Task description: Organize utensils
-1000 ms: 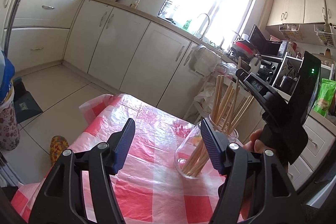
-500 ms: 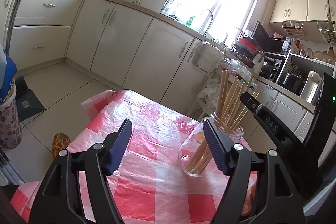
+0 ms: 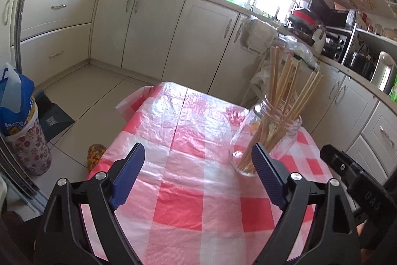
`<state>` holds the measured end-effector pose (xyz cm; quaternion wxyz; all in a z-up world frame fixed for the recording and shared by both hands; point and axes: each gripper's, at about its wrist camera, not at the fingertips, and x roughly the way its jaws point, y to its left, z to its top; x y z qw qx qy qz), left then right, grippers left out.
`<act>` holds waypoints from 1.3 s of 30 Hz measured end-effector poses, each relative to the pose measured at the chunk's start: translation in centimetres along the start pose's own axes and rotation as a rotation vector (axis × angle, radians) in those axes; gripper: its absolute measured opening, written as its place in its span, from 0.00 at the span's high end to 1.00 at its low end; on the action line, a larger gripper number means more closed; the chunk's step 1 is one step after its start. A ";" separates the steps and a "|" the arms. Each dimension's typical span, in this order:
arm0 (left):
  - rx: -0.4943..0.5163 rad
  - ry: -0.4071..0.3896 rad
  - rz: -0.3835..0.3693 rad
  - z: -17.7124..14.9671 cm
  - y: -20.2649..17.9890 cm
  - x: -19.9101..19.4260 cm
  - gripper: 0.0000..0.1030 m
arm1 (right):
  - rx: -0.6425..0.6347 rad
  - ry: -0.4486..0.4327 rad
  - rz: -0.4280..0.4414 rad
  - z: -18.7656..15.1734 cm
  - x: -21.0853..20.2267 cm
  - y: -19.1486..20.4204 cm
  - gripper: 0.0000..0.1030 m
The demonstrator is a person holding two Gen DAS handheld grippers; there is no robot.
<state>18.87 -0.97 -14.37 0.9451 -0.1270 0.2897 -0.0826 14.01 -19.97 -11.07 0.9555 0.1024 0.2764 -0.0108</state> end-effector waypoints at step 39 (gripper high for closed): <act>0.231 -0.034 0.140 -5.0 -4.2 -41.9 0.07 | 0.087 0.138 -0.002 -8.8 -38.2 4.5 0.07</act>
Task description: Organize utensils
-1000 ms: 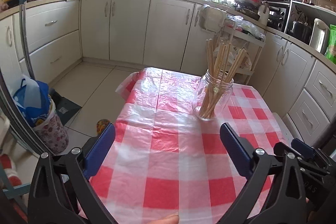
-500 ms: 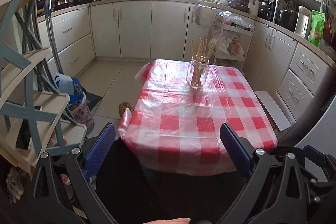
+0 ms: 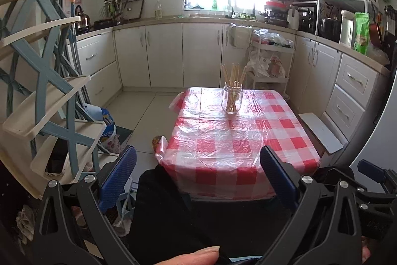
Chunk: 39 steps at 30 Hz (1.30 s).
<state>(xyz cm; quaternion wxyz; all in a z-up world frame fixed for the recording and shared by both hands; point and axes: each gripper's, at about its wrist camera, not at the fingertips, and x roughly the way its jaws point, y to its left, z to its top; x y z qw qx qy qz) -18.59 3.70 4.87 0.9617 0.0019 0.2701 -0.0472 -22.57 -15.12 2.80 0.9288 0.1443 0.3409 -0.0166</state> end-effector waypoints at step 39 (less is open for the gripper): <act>-0.042 0.013 -0.001 -0.2 0.6 -0.5 0.07 | -0.031 -0.002 -0.007 -0.4 -0.7 0.9 0.07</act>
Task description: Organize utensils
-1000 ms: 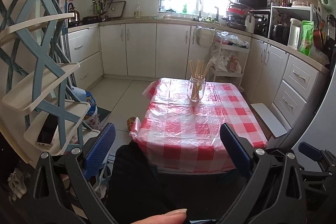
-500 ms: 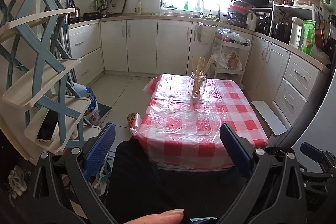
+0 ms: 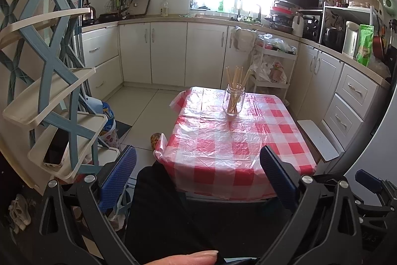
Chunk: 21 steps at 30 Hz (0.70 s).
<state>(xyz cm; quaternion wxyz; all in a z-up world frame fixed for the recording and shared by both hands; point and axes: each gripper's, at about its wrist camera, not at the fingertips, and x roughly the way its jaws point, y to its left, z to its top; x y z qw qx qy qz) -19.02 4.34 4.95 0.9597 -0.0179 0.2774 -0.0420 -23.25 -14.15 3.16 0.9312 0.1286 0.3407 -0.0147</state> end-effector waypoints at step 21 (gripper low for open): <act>-0.005 -0.011 -0.004 -0.1 -0.1 0.0 0.07 | 0.001 0.004 0.000 0.0 -0.1 0.1 0.07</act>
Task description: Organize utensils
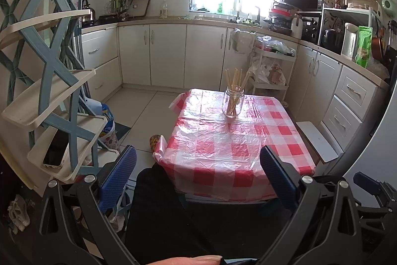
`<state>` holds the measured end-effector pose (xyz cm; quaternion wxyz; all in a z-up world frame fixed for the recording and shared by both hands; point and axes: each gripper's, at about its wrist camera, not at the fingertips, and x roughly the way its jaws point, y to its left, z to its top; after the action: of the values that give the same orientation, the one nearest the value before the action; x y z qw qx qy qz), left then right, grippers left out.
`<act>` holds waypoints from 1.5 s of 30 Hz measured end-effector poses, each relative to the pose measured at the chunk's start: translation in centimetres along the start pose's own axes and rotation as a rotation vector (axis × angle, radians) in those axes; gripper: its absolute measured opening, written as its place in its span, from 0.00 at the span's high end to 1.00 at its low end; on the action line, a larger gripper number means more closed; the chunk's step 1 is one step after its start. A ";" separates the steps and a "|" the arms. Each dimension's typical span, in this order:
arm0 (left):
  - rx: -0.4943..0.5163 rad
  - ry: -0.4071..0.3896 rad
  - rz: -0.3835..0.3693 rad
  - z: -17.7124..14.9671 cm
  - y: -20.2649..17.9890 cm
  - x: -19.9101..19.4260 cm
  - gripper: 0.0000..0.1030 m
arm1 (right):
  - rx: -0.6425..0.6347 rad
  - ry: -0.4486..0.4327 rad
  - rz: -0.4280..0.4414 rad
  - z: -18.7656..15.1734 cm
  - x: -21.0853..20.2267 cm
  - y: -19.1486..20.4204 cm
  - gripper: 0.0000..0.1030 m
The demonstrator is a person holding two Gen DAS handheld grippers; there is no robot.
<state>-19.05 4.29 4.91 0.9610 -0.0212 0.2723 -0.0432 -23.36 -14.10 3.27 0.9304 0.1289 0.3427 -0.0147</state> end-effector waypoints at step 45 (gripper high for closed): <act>0.017 -0.005 0.003 0.0 -0.2 -0.7 0.07 | -0.006 -0.007 -0.010 -0.4 -0.4 -0.6 0.07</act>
<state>-19.64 4.20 5.28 0.9619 -0.0128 0.2696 -0.0441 -24.03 -14.57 3.08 0.9320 0.1246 0.3400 -0.0187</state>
